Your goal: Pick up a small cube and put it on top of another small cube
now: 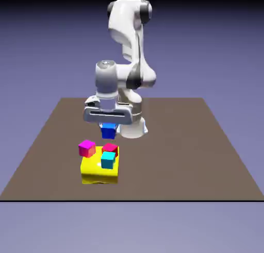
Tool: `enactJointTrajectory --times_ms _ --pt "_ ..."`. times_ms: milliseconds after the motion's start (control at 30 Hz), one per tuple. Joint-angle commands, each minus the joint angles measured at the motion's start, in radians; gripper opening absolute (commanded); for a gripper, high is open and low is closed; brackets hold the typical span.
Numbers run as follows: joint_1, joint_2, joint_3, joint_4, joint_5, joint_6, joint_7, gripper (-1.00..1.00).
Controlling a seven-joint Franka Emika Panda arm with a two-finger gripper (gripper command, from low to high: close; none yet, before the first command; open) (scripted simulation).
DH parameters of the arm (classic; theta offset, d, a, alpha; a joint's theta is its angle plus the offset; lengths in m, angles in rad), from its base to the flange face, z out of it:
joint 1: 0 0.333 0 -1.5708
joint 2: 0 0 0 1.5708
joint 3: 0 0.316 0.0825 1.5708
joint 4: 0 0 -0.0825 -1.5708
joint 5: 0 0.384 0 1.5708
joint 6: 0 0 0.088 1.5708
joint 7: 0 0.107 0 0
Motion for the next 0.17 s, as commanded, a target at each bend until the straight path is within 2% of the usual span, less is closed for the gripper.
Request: enactJointTrajectory --times_ms 0,33,67,133 --pt "0.001 0.033 -0.002 -0.011 0.003 0.044 -0.002 -1.0" --pt "0.001 0.043 -0.002 -0.014 0.004 0.057 -0.004 -1.0" --pt "0.001 0.043 -0.002 -0.014 0.004 0.057 -0.004 1.0" --pt "0.0 0.01 -0.001 -0.003 0.0 0.014 0.0 1.0"
